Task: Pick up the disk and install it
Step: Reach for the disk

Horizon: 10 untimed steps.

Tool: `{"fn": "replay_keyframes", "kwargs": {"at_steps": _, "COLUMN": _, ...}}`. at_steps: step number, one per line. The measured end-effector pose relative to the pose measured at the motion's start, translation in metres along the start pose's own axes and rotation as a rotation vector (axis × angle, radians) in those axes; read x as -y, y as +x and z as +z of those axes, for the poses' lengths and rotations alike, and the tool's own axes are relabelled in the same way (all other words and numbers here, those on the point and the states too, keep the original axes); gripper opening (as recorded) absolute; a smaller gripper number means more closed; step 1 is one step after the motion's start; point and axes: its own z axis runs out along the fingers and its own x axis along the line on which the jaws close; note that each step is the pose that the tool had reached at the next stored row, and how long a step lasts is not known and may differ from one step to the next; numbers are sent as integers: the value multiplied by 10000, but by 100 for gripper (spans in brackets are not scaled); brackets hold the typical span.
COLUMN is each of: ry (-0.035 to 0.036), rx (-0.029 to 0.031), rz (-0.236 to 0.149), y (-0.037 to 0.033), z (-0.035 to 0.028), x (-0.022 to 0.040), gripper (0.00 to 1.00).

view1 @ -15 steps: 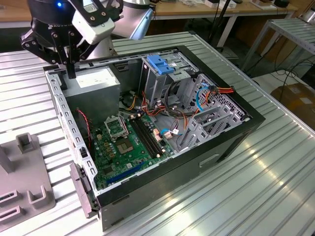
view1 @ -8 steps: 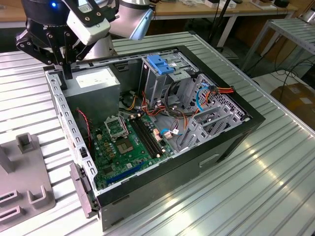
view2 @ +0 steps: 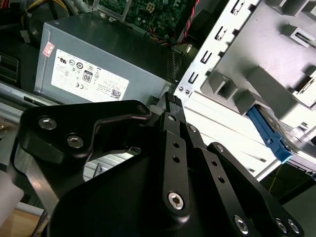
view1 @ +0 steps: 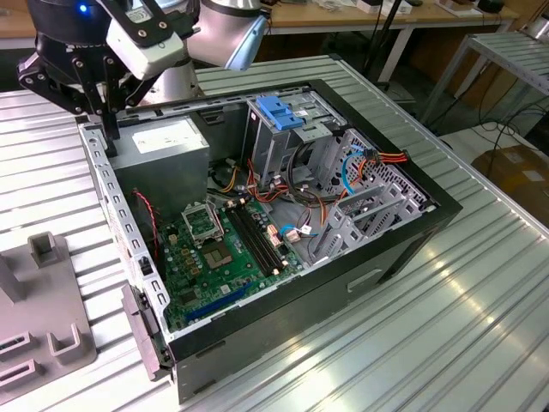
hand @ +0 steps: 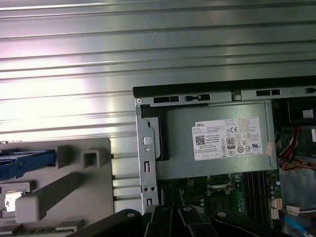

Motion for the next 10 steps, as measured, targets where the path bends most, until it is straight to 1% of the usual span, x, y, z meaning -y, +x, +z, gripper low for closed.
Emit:
{"fn": "replay_keyframes", "kwargs": {"at_steps": 4, "ry": 0, "rx": 0, "rz": -1, "y": 40, "z": -1, "x": 3, "gripper": 10}}
{"fn": "replay_keyframes", "kwargs": {"at_steps": 10, "ry": 0, "rx": 0, "rz": 0, "y": 142, "z": -4, "x": 10, "gripper": 10}}
